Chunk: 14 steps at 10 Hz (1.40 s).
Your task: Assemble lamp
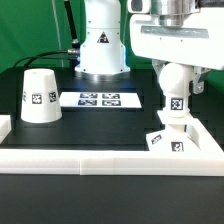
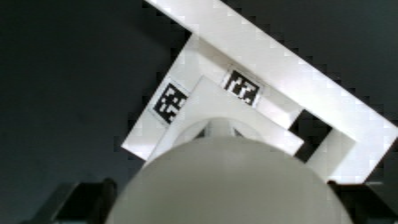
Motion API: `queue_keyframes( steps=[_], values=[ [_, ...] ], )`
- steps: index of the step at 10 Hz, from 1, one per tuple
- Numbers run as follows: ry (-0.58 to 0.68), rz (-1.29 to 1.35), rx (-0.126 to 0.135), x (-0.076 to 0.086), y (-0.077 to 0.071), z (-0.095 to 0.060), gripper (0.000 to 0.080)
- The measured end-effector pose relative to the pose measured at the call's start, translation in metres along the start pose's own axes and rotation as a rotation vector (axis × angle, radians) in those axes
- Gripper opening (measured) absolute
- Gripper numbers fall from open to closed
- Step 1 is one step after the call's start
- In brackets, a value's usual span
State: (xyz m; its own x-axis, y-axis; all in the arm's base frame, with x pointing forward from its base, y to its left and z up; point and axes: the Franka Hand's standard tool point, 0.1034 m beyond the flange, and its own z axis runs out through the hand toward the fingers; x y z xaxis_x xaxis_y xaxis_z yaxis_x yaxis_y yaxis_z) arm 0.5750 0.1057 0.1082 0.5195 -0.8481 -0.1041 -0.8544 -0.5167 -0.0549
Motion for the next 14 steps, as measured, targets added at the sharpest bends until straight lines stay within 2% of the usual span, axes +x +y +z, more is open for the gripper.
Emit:
queue_keyframes(
  steps=[1, 2, 6, 14],
  values=[
    [0.001, -0.06, -0.001, 0.0002, 0.0001, 0.0005, 0.0586],
    [0.001, -0.142, -0.001, 0.0003, 0.0004, 0.0014, 0.0685],
    [0.001, -0.426, -0.005, -0.0029, -0.0004, 0.0028, 0.0699],
    [0.006, -1.18, -0.011, -0.0011, -0.0013, 0.0008, 0.0699]
  ],
)
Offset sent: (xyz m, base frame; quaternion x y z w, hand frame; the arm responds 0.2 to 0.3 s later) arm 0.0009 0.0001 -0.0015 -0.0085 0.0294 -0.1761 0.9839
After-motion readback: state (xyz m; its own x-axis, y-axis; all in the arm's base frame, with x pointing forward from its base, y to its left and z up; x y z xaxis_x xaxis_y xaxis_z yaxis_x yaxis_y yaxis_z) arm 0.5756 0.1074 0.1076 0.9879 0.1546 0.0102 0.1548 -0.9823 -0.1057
